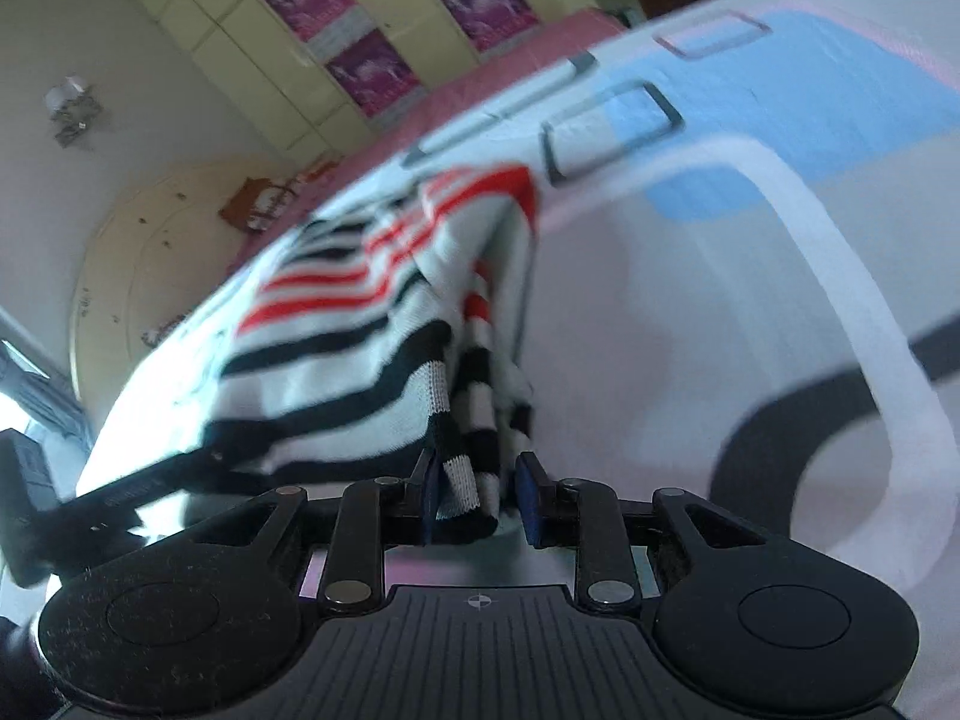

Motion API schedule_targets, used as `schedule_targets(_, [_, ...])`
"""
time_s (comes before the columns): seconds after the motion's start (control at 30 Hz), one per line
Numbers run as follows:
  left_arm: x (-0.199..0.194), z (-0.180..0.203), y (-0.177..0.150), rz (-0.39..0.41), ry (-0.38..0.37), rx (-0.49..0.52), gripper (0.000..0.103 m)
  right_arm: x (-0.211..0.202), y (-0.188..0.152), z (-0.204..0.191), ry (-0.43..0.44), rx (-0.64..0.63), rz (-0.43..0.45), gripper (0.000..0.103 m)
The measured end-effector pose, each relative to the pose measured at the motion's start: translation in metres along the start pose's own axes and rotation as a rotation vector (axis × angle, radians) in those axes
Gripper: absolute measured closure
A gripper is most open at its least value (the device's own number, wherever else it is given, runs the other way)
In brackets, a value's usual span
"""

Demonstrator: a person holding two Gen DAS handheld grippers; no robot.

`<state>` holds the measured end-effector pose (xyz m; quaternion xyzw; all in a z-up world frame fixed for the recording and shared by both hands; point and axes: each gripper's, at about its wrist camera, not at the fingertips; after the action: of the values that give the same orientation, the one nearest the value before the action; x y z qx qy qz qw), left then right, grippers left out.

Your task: Fold small clothes

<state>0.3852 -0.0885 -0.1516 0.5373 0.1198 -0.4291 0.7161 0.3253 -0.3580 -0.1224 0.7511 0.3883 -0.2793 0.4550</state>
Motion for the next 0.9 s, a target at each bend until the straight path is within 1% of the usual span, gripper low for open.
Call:
schedule_targets(0.07, [-0.001,-0.001,0.002,-0.013,0.000,-0.008,0.029,-0.003,0.005,-0.002,0.001,-0.007,-0.009,0.076])
schedule_targets(0.17, [-0.005,0.002,0.011,-0.025,0.007,0.014,0.030,-0.019,0.017,-0.010,-0.006,-0.068,0.018,0.076])
schedule_targets(0.2, [-0.008,0.004,0.015,-0.022,0.003,0.020,0.032,-0.025,0.022,-0.013,-0.003,-0.076,0.035,0.076])
schedule_targets(0.33, [-0.019,0.007,0.035,0.018,-0.008,0.029,0.032,-0.036,0.048,-0.021,0.004,-0.087,0.093,0.075])
schedule_targets(0.37, [-0.020,0.007,0.042,0.028,-0.010,0.028,0.032,-0.034,0.055,-0.024,0.004,-0.088,0.106,0.070])
schedule_targets(0.4, [-0.020,0.007,0.049,0.036,-0.014,0.026,0.032,-0.032,0.063,-0.026,-0.001,-0.088,0.120,0.051])
schedule_targets(0.43, [-0.018,0.006,0.054,0.041,-0.018,0.023,0.032,-0.029,0.070,-0.029,-0.011,-0.092,0.135,0.040])
schedule_targets(0.47, [-0.015,0.006,0.061,0.046,-0.019,0.023,0.032,-0.025,0.075,-0.034,-0.017,-0.103,0.153,0.034])
schedule_targets(0.5, [-0.011,0.006,0.067,0.052,-0.016,0.028,0.033,-0.021,0.081,-0.038,-0.019,-0.115,0.171,0.034])
schedule_targets(0.57, [-0.001,0.006,0.077,0.062,-0.006,0.045,0.035,-0.004,0.092,-0.044,-0.039,-0.117,0.174,0.034])
schedule_targets(0.63, [0.012,0.004,0.085,0.059,-0.001,0.044,0.048,0.016,0.105,-0.048,-0.053,-0.103,0.158,0.042])
schedule_targets(0.67, [0.018,0.002,0.089,0.054,-0.002,0.037,0.049,0.025,0.109,-0.046,-0.058,-0.089,0.147,0.049])
schedule_targets(0.7, [0.024,-0.001,0.091,0.051,0.000,0.033,0.051,0.035,0.115,-0.045,-0.063,-0.070,0.136,0.050])
schedule_targets(0.77, [0.035,-0.003,0.095,0.053,0.014,0.028,0.052,0.052,0.123,-0.042,-0.083,-0.045,0.113,0.050])
schedule_targets(0.9, [0.052,-0.010,0.099,0.062,0.029,-0.002,0.052,0.076,0.133,-0.034,-0.077,0.025,0.070,0.050])
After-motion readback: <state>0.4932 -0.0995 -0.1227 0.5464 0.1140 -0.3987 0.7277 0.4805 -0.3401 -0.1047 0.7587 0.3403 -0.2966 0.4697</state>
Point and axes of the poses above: each gripper's, at about its wrist camera, not at the fingertips, and x roughly the way its jaws point, z to its right, y to its top, and after that the axes turned 10 degrees about -y, right-handed
